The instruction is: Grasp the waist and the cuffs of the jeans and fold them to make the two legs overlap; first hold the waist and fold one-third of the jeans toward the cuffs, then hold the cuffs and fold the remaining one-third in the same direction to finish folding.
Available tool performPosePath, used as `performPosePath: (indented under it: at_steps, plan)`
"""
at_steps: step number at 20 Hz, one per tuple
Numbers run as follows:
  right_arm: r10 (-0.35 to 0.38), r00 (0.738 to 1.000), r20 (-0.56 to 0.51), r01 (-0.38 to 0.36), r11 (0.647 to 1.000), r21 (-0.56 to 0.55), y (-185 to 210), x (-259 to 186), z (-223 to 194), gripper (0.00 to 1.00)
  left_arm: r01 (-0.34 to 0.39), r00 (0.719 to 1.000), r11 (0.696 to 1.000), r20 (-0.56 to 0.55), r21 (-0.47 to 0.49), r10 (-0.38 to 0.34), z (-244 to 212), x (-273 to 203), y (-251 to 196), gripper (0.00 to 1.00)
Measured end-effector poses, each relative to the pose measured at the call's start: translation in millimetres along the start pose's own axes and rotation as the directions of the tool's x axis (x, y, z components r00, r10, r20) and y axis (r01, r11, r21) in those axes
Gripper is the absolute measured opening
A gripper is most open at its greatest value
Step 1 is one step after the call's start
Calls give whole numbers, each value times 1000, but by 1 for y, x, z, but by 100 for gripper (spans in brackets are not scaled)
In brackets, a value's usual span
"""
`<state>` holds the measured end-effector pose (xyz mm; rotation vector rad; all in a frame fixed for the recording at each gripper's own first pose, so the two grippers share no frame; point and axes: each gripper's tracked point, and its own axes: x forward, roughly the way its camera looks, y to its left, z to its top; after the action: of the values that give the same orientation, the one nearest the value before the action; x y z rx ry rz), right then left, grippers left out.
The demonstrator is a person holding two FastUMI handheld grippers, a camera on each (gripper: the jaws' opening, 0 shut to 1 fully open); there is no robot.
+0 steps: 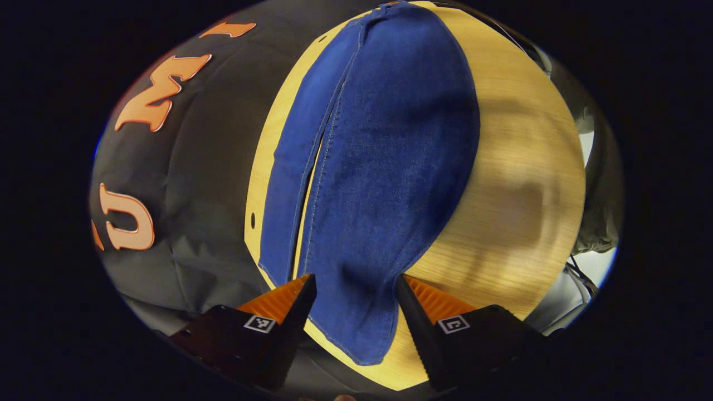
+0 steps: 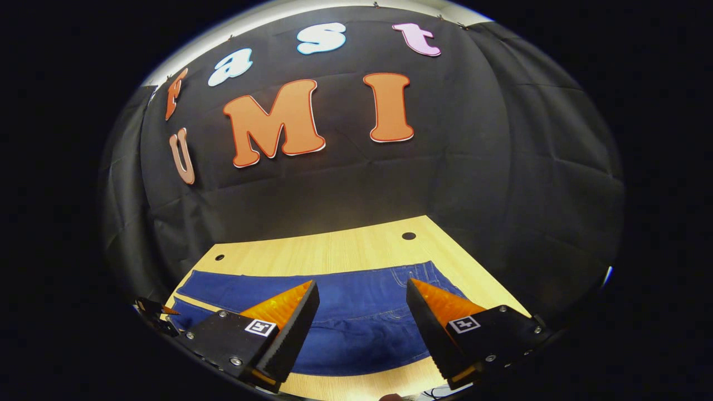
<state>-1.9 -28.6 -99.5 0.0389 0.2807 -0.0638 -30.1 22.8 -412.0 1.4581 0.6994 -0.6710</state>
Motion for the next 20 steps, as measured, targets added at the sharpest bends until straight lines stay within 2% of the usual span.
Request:
performPosePath:
  at_steps: [1,2,4,5,6,8,11,13,15,16,18,20]
  plan:
    - [-4,1000,-1,4,1000,2,-1,0,-1,97,-14,1000,1000,4,4,14,5,4,3,85]
    - [-5,1000,-4,5,1000,3,-1,-1,-2,97,-15,1000,1000,7,0,15,1,13,5,76]
    - [-3,1000,-16,3,1000,-6,0,-1,-7,97,-47,999,999,5,15,47,2,22,9,45]
    - [-3,1000,-21,2,1000,-16,2,-1,-9,97,-30,1000,999,9,41,30,5,26,8,44]
    - [0,1000,-25,-1,1000,-26,4,0,-11,97,-33,999,999,13,43,32,4,34,2,32]
    - [10,999,-33,-11,999,-44,8,0,-14,97,-51,998,992,35,116,47,6,32,4,6]
    - [12,999,-35,-16,994,-110,9,5,-17,97,-25,999,999,39,29,24,2,37,5,0]
    - [-8,1000,5,9,970,-242,-2,7,-9,96,6,999,999,36,-35,-4,1,32,4,0]
    - [-22,999,27,32,904,-425,-18,7,-2,97,8,999,999,37,-46,-6,7,27,9,1]
    - [-27,999,44,46,848,-529,-26,6,1,97,4,999,999,40,-47,-2,6,24,10,1]
    - [-59,996,74,94,707,-701,-48,6,1,98,14,999,998,36,-61,-11,3,21,7,1]
    - [-62,997,47,74,573,-816,-66,9,-19,98,18,999,998,27,-56,-16,0,19,1,1]
